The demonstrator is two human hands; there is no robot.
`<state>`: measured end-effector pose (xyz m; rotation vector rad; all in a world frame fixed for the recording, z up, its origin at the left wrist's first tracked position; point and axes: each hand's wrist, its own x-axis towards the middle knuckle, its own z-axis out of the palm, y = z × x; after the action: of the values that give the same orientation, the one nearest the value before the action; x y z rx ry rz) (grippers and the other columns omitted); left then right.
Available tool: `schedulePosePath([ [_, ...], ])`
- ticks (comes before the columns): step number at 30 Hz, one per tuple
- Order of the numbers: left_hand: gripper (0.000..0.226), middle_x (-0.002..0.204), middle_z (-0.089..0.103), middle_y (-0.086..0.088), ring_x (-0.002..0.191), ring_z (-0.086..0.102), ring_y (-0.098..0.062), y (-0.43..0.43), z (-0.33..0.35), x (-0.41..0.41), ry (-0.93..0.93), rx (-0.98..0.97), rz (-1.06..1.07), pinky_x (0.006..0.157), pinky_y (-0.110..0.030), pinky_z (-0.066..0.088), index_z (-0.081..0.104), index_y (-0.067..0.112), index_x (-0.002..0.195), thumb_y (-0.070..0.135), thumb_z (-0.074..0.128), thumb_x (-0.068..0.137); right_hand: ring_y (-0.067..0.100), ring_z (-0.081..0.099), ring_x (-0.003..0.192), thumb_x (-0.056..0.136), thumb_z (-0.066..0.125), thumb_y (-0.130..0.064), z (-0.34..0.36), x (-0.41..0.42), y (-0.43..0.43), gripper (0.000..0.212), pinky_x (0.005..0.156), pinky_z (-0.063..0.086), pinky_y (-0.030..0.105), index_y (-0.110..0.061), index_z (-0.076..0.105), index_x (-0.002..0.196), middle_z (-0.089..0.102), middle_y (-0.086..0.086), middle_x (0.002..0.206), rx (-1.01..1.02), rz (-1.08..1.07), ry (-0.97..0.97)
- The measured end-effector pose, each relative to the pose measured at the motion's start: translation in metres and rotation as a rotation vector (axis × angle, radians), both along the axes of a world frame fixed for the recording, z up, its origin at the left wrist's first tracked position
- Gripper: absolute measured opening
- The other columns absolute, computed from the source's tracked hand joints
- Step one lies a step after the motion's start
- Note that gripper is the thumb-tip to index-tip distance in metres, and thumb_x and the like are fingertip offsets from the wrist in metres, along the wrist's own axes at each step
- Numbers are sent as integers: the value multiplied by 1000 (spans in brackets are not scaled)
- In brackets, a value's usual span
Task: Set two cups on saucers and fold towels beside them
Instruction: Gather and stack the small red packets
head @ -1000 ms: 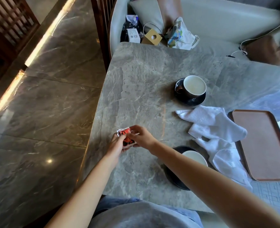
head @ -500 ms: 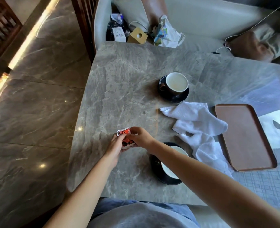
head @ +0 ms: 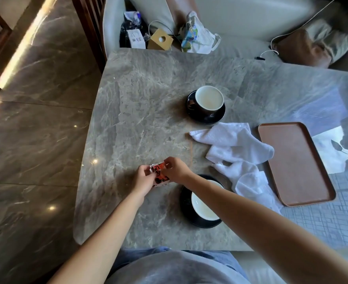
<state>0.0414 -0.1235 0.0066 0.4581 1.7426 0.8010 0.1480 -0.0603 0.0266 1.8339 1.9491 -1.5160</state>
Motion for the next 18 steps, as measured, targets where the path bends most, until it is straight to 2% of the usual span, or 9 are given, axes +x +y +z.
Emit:
schedulePosePath([
  [2,17,89,57,-3,87,55,-23,-3,-7,0,84,-4,-41,75,-36,46,45,15,101,11,54,87,29,61,89,85,58,-20,-6,0,-1,27,67,44,31,-5,58,108,64,15,100,-7,56,-55],
  [5,18,80,52,-5,78,52,-26,-5,-12,1,256,-3,-140,76,-44,48,41,14,94,8,55,84,32,61,93,83,56,-18,-11,-1,-1,21,66,36,28,-5,58,99,66,17,101,26,120,-115],
  [9,19,95,55,-19,87,54,-33,-5,-18,7,491,51,-218,71,-38,39,48,7,94,2,56,78,34,60,93,80,56,-19,-14,2,0,20,66,37,31,-8,55,97,62,15,102,128,203,-155],
  [11,23,102,55,-22,97,52,-33,-5,-19,9,598,53,-264,77,-36,35,53,0,96,2,60,75,33,60,94,81,60,-24,-17,5,-1,26,71,45,33,-10,55,102,54,13,109,169,236,-155],
  [14,30,109,54,-22,107,47,-34,-3,-15,6,635,17,-329,88,-35,34,54,-1,102,9,64,76,26,58,96,79,65,-35,-15,15,5,39,80,49,37,-17,52,111,48,6,114,193,203,-108],
  [16,37,113,52,-21,110,45,-34,-1,-7,5,672,32,-357,91,-37,35,52,0,108,15,66,77,19,56,92,80,66,-39,-10,30,18,41,75,48,34,-21,52,113,48,-1,109,236,147,-44],
  [18,38,112,52,-20,109,46,-34,4,5,9,754,126,-334,91,-39,37,51,2,110,14,65,77,15,54,90,83,64,-36,-3,55,36,32,70,45,31,-23,55,111,50,-4,104,318,83,6],
])
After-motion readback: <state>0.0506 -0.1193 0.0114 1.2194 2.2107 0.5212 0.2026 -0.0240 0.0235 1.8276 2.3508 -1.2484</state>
